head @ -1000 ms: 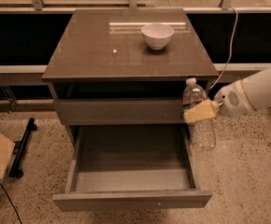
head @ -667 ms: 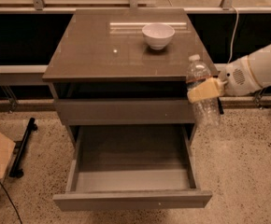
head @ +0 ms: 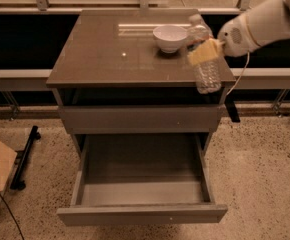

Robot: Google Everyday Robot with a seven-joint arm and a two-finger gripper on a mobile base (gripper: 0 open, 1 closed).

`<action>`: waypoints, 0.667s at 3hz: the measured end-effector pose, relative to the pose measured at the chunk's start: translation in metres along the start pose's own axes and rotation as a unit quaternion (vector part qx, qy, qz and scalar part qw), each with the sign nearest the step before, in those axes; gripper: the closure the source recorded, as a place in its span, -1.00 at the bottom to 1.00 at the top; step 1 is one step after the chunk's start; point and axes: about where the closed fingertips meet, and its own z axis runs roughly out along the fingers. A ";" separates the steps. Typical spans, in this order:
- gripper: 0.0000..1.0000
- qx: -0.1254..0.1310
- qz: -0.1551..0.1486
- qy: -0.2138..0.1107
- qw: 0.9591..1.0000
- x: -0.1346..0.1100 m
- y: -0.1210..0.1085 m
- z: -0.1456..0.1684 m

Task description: Pick water bottle from middle drawer and place on counter

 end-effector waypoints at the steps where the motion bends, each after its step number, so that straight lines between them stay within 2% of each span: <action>1: 1.00 0.001 -0.019 -0.029 0.999 -0.042 0.005 -0.003; 2: 1.00 0.000 -0.017 -0.029 0.999 -0.041 0.005 -0.001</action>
Offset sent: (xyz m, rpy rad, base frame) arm 0.0240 0.0160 0.0238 0.0329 -0.0527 0.0026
